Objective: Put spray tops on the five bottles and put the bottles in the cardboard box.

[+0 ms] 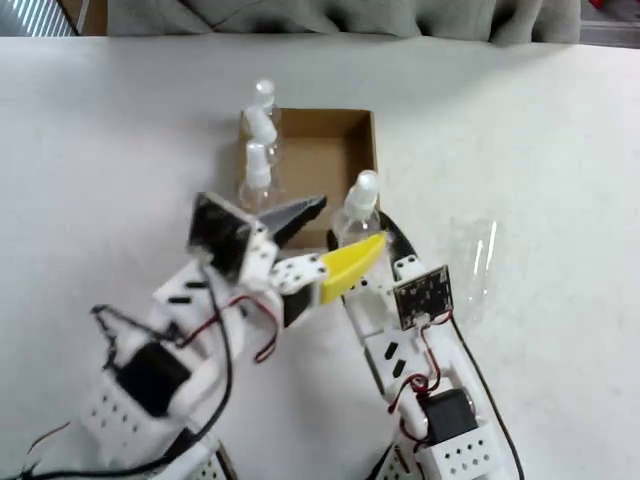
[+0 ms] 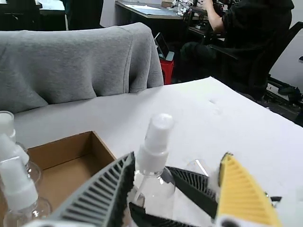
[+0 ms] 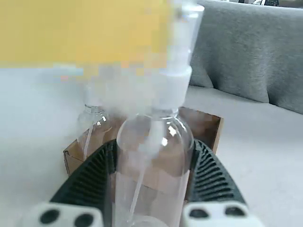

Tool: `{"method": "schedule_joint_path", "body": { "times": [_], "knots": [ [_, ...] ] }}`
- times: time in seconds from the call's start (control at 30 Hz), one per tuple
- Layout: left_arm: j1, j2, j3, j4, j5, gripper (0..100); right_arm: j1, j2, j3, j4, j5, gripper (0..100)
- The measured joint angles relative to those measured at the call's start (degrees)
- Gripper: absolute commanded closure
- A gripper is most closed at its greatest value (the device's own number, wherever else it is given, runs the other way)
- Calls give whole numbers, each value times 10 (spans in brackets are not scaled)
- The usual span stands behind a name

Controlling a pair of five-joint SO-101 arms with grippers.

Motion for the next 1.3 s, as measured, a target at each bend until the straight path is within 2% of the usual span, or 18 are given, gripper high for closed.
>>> {"method": "schedule_joint_path", "body": {
  "times": [0.27, 0.47, 0.6, 0.8, 0.9, 1.0, 1.23, 1.3],
  "knots": [
    [-16, -156, 67, 96, 0, 722, 6, 0, 0, 3, -1, 982],
    [-16, -285, 172, 109, 3, 722, 6, 0, 0, 16, -1, 982],
    [-18, -353, 265, 59, 20, 746, 10, 1, -2, -47, 1, 982],
    [-17, -345, 302, 37, 19, 987, 9, -1, -62, -77, -1, 982],
    [-6, -357, 313, 37, 20, 942, -11, 0, -108, -84, -1, 982],
    [11, -352, 338, 15, 19, 941, -37, 27, -152, -88, -1, 982],
    [10, -353, 367, -35, 19, 941, -42, 212, -248, -88, -3, 982],
    [9, -353, 386, -66, 19, 945, -44, 254, -275, -88, -25, 982]
  ]
}}
